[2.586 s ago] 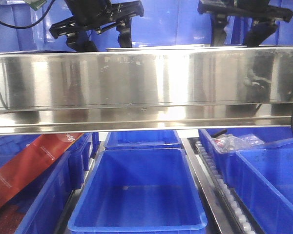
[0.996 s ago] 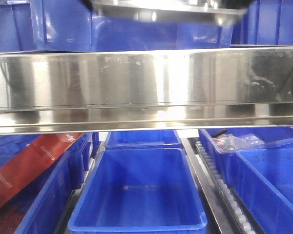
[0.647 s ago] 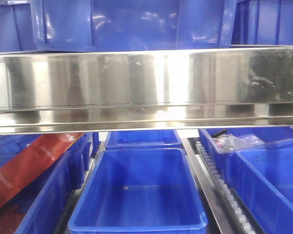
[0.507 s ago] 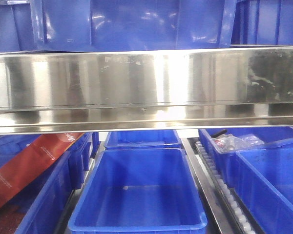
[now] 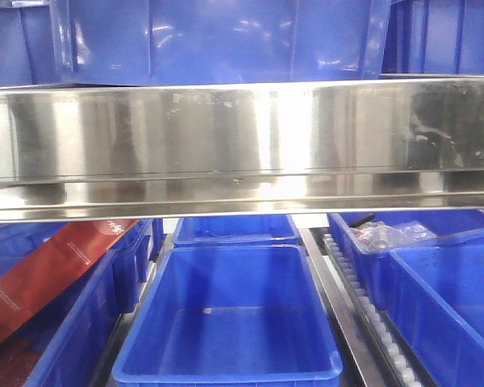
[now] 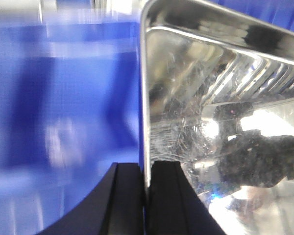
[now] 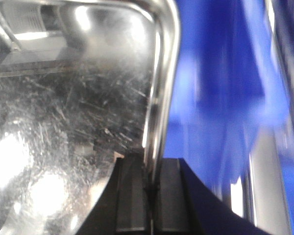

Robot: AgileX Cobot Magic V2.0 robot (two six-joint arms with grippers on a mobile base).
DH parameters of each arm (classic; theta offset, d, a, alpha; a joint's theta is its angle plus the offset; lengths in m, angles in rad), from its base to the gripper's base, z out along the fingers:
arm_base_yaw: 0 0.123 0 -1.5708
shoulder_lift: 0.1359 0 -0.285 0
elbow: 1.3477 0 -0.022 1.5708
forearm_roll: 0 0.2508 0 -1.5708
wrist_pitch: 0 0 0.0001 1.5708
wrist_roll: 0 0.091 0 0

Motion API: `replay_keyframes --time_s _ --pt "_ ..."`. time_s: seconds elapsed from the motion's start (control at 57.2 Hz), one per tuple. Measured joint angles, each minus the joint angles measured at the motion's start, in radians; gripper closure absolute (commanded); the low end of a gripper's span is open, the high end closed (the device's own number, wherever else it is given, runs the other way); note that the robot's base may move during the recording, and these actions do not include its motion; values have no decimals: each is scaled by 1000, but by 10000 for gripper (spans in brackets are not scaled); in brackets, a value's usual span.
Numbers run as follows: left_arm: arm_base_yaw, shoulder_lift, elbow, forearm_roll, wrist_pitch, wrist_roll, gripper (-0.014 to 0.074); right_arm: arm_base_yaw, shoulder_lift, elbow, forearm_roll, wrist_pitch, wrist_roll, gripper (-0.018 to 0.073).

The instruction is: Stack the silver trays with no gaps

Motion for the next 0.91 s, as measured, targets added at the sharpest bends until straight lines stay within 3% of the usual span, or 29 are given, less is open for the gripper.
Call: replay_keyframes --time_s 0.297,0.909 --pt "0 0 0 15 -43 0 616 0 0 0 -7 -127 -9 640" --pt "0 10 0 22 -54 0 616 0 0 0 -14 -145 -11 640"
